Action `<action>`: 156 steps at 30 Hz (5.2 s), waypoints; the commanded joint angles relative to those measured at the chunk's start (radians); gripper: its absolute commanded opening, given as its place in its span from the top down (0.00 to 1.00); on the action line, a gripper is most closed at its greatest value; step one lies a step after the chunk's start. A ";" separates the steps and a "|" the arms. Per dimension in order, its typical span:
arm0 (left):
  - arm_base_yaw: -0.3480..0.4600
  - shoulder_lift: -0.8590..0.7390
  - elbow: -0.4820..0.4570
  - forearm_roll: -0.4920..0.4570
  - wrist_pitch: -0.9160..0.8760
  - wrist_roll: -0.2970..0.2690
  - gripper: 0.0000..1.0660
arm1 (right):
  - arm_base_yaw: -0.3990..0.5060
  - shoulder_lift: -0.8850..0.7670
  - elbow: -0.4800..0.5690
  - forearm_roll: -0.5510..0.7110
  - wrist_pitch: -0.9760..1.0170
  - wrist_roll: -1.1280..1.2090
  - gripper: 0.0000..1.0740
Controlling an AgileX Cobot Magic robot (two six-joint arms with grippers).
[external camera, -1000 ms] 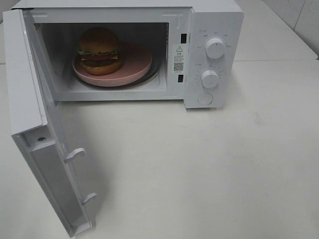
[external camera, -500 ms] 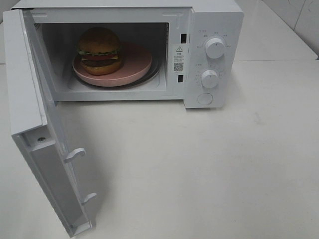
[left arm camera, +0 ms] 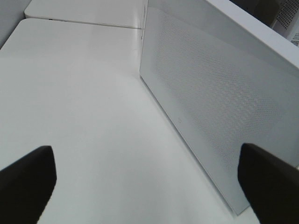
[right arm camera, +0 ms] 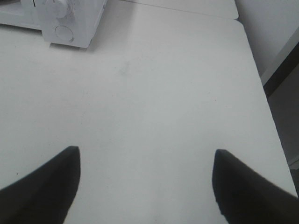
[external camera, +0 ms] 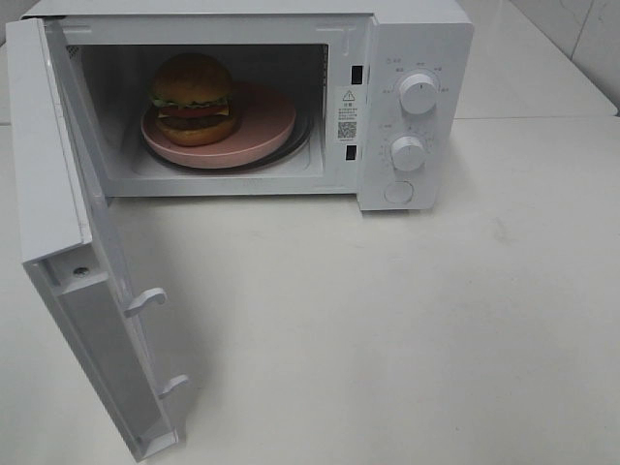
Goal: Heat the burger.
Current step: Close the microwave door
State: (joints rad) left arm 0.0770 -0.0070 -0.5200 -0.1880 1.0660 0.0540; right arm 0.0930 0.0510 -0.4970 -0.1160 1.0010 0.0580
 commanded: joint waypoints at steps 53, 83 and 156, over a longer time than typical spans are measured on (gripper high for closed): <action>0.001 -0.014 0.002 0.002 0.003 -0.003 0.08 | -0.033 -0.081 0.000 0.016 -0.008 -0.016 0.29; 0.001 0.168 -0.032 0.019 -0.158 -0.029 0.45 | -0.033 -0.081 0.000 0.016 -0.008 -0.015 0.29; -0.338 1.393 0.141 0.593 -1.754 -0.330 1.00 | -0.033 -0.081 0.000 0.017 -0.008 -0.015 0.29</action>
State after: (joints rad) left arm -0.2410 1.3800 -0.3670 0.4370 -0.6690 -0.2810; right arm 0.0660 -0.0040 -0.4970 -0.0970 1.0010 0.0580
